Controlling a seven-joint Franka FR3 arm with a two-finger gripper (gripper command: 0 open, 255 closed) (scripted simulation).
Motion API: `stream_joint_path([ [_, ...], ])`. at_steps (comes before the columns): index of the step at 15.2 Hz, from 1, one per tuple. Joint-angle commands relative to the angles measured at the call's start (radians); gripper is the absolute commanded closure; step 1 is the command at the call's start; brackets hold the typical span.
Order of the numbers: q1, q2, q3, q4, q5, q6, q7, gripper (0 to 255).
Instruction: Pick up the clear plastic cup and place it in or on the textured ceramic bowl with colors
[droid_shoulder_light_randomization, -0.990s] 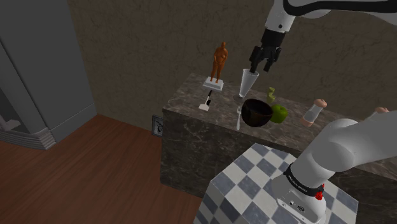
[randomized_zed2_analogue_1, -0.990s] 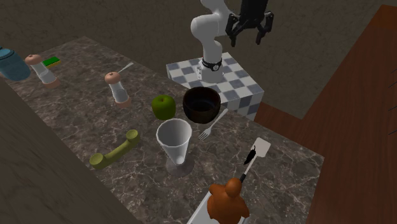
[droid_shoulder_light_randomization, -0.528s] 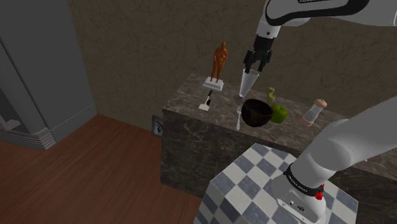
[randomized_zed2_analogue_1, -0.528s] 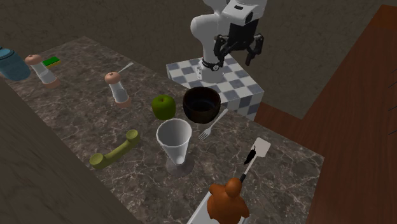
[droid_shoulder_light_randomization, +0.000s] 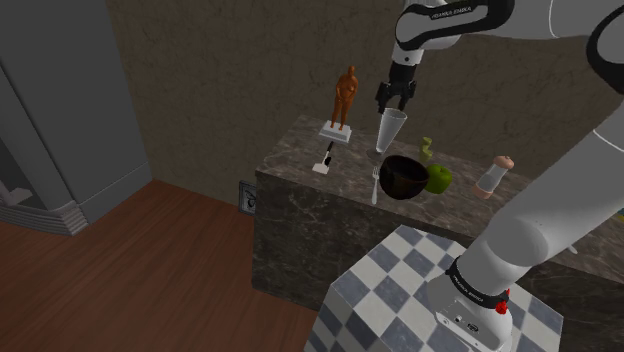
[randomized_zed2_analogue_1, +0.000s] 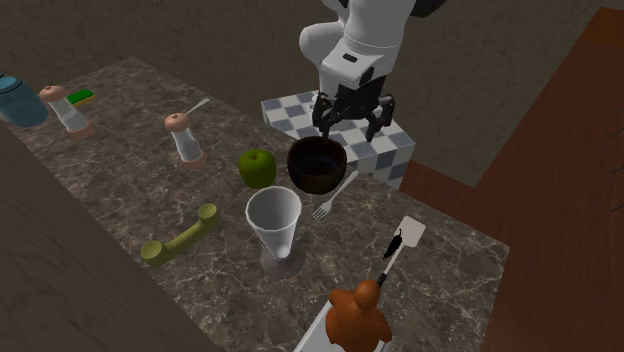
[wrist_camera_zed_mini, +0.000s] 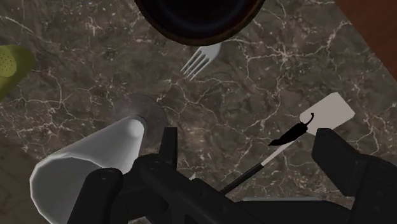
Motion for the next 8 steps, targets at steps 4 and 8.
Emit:
stream_joint_path([
  [4, -0.032, 0.173, -0.036, 0.154, 0.002, 0.021, -0.047, 0],
  [8, -0.064, 0.319, -0.057, 0.301, 0.014, 0.023, -0.083, 0],
])
